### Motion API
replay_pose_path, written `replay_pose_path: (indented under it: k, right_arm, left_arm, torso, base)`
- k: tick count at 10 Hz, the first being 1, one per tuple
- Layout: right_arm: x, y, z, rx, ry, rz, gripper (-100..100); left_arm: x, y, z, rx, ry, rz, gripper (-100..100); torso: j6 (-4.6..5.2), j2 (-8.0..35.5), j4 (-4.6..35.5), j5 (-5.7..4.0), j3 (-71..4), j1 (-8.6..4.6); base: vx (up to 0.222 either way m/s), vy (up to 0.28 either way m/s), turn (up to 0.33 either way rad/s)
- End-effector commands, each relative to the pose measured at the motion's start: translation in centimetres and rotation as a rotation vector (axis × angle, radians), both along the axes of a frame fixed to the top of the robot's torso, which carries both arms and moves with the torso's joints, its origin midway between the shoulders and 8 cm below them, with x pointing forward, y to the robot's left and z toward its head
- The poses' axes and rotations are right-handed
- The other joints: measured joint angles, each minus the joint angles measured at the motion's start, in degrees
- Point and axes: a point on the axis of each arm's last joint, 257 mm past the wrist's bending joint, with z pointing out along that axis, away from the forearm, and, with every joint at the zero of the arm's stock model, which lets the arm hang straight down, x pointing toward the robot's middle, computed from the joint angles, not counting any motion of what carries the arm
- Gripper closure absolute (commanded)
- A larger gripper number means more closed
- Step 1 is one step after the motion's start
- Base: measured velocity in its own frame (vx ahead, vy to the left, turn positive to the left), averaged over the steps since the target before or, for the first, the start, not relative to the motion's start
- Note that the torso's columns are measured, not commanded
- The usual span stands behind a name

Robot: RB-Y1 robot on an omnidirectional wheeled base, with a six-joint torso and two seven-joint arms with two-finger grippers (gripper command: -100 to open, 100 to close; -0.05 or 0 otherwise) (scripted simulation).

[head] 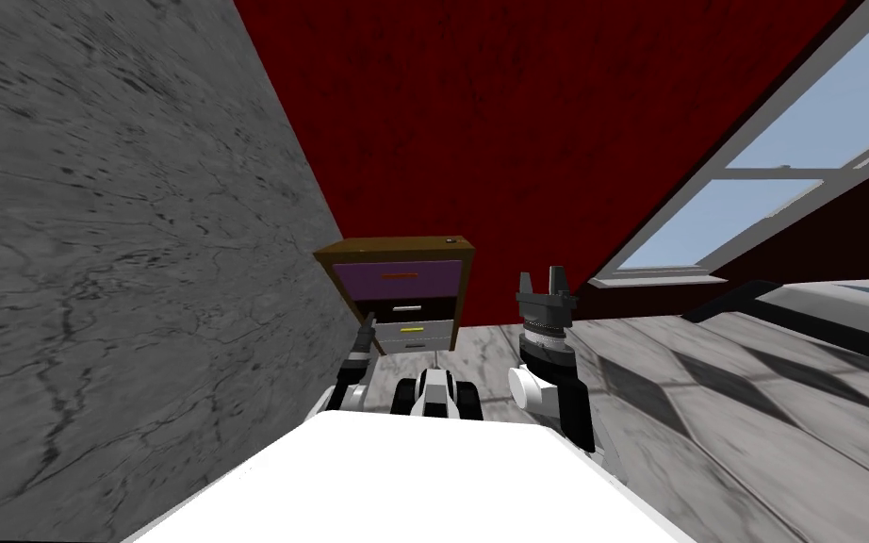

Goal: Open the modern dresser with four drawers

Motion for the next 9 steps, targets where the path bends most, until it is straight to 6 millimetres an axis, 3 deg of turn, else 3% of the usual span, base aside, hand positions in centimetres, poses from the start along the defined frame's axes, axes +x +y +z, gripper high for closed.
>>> replay_pose_path:
  k: [1,9]
  right_arm:
    - [0.0,0.0,0.0,0.0,0.0,0.0,0]
    - [0.0,0.0,0.0,0.0,0.0,0.0,0]
  left_arm:
    - [-0.1,-0.2,-2.6,-0.007,0.044,0.002,-100]
    - [-1.4,-1.9,-9.4,-0.057,0.168,0.01,-100]
  torso:
    - [0.0,0.0,0.0,0.01,0.0,0.0]
    - [0.0,-0.1,0.0,0.0,-0.1,-0.02]
  base:
    - [0.122,0.038,-0.02]
    - [0.082,0.009,-0.011]
